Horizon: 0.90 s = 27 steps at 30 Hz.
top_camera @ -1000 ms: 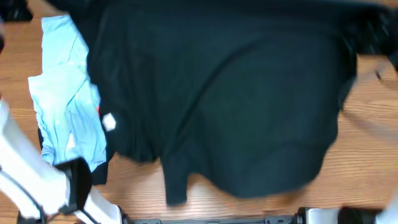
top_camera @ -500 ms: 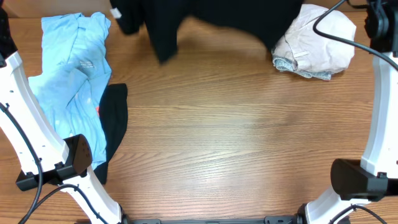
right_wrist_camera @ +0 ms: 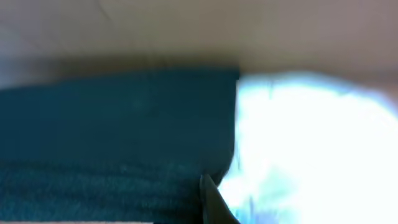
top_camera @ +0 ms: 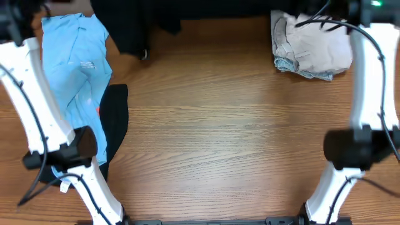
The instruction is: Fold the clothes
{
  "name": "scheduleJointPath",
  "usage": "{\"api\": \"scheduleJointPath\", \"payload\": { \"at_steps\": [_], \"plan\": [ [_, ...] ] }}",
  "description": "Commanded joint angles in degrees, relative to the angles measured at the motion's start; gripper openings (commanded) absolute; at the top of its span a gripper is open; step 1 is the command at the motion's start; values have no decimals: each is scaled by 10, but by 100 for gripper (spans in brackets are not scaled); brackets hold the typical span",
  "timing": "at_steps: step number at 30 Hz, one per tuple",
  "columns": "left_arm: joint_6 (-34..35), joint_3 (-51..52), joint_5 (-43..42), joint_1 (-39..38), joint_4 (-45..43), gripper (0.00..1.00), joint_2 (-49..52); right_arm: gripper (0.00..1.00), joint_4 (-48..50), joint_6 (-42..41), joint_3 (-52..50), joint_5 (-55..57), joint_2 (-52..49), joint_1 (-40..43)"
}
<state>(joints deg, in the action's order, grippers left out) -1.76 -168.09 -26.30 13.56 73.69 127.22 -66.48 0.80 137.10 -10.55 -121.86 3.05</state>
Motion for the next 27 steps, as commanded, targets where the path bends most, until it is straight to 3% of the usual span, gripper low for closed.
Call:
{"api": "scheduleJointPath", "payload": {
  "at_steps": [1,10,16,27],
  "plan": [
    [-24,4,40,5,50,4,30,4,-43,-4,1,5,-14,22],
    [-26,3,61,3,229,4,35,4,-190,-30,1,-1,18,22],
    [-18,6,83,2,231,4,3,4,-235,-38,1,-1,90,22],
    [-19,45,103,-1,231,4,-157,4,-306,-41,-22,-5,225,21]
  ]
}}
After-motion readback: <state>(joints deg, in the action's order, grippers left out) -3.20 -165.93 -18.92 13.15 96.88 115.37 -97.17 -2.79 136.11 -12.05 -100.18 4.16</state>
